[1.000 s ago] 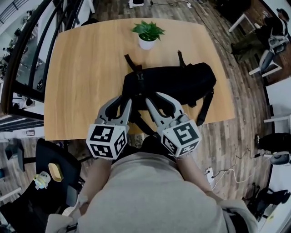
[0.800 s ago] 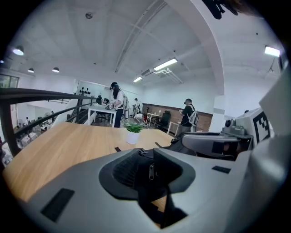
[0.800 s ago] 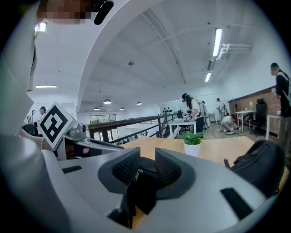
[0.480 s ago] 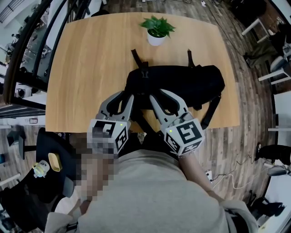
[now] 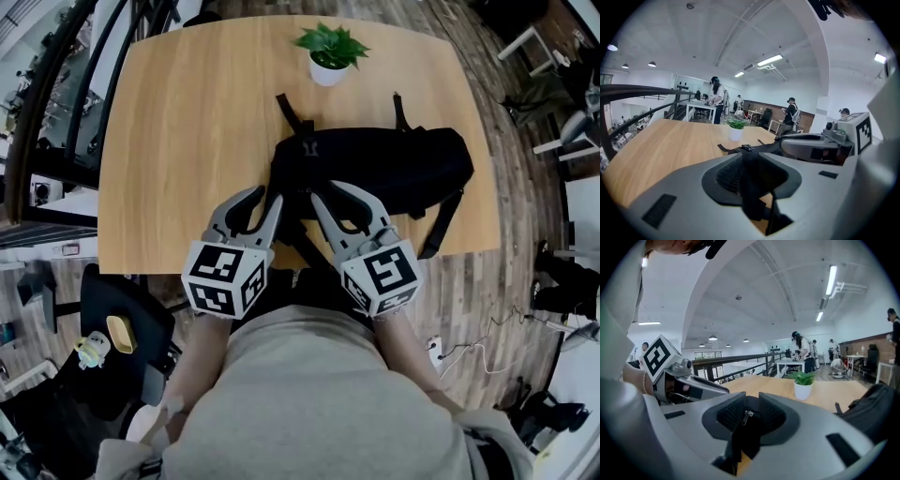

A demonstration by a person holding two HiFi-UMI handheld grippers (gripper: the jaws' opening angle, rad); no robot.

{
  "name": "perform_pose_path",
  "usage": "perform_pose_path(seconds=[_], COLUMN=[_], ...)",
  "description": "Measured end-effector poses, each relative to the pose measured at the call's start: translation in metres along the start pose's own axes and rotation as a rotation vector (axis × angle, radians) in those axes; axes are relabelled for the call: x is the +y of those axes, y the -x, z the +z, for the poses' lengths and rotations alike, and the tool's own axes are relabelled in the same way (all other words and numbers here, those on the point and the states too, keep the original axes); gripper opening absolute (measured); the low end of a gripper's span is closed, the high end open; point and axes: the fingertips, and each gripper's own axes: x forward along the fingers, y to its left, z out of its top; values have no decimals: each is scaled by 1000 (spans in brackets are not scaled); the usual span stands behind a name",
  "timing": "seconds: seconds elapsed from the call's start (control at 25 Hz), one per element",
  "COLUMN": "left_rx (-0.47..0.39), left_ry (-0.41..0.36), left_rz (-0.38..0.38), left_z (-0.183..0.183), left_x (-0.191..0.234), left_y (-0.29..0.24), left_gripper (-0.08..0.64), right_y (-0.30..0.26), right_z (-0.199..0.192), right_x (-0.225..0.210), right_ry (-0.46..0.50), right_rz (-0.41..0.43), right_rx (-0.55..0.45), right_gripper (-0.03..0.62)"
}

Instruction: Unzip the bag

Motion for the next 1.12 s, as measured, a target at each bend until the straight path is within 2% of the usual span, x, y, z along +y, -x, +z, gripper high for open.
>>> perform_pose_path(seconds=[0.24,0.48,0.64,0.88,1.12], left_rx=[45,65,80,120,128], left_ry=[31,126,214,246,292], left_rz=[-35,-91,-136,-172,-201], left_z=[-14,-25,-31,-42,-49], left_x=[10,14,15,11,12], left_y=[0,-6,-14,-29,-39], left_gripper=[110,130,161,171,170], right_y=[1,5,2,-2,-4], right_z=[-9,-17,-13,-23,-30], right_x=[7,5,7,9,8], right_ry=[23,53,153,302,403], right_rz=[-37,-80,-114,-125,-119], right_rx=[51,99,104,168,198], right_gripper=[78,78,80,84,85])
